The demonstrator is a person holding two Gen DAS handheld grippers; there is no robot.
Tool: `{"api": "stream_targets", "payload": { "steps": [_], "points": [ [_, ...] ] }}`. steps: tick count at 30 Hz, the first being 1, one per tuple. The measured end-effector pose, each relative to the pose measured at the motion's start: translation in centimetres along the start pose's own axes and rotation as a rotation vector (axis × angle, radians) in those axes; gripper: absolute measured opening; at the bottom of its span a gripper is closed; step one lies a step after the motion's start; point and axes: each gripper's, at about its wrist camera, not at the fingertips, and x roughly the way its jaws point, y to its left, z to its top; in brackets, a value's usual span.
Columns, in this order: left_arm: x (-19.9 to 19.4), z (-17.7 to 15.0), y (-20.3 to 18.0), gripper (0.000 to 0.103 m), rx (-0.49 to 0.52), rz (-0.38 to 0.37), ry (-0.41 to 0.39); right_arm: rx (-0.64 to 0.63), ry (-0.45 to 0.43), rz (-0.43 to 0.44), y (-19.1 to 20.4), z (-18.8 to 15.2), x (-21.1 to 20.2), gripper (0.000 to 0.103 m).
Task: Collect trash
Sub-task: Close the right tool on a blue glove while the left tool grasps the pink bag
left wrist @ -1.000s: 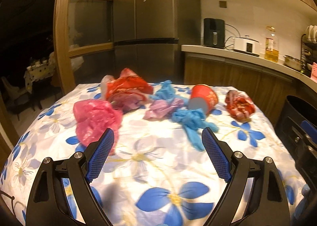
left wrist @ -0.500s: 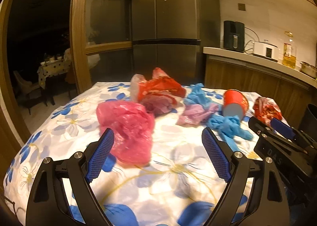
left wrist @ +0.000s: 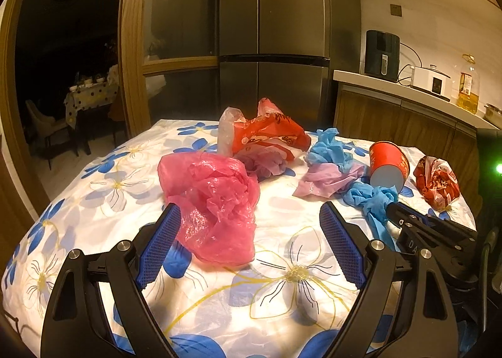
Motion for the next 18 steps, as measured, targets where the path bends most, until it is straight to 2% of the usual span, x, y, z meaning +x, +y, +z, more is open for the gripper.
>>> {"api": "stream_targets", "payload": {
  "steps": [4, 10, 17, 18],
  "points": [
    [0.0, 0.1, 0.3, 0.086, -0.011, 0.006, -0.004, -0.004, -0.042, 0.009, 0.1, 0.0, -1.2, 0.001],
    [0.0, 0.3, 1.3, 0.086, -0.024, 0.047, -0.016, 0.021, -0.137, 0.029, -0.2, -0.5, -5.3, 0.001],
    [3.0, 0.9, 2.2, 0.086, -0.043, 0.103, 0.068, 0.04, -0.165, 0.031, -0.5, -1.3, -7.5, 0.001],
    [3.6, 0.9, 2.2, 0.083, -0.044, 0.107, 0.09, 0.041, -0.166, 0.032, -0.5, -1.3, -7.6, 0.001]
  ]
}}
